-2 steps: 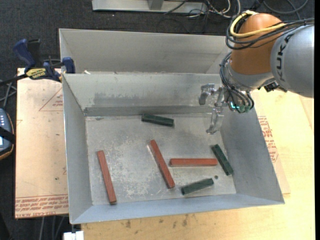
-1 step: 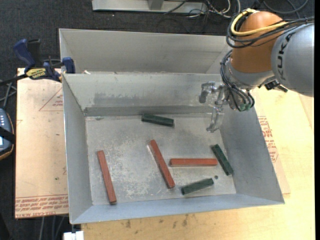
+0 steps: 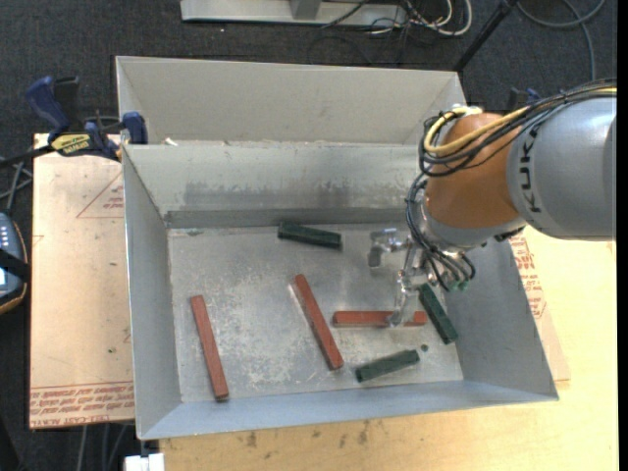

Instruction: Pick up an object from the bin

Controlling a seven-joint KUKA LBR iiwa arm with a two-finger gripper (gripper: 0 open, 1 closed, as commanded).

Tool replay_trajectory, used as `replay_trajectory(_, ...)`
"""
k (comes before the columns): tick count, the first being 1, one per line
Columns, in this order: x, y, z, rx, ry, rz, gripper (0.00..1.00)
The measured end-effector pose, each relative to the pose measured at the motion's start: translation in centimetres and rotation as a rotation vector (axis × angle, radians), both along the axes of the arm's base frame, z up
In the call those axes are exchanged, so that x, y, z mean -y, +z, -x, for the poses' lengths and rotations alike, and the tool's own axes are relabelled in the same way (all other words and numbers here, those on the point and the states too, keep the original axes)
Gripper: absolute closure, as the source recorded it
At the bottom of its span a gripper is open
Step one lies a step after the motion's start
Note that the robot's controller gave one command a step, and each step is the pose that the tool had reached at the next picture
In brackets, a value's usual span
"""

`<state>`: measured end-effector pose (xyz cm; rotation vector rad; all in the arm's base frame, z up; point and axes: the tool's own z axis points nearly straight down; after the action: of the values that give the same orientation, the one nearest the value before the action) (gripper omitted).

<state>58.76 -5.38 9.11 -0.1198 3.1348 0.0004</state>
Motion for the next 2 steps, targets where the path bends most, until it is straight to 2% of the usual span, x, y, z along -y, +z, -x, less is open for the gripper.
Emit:
replay_trajectory(1,-0.9,-0.2,1.9,-0.009,0.099,-0.001,0.0)
replay_trajectory(2,-1.2,1.9,2.1,0.0,0.057,0.0,0.0)
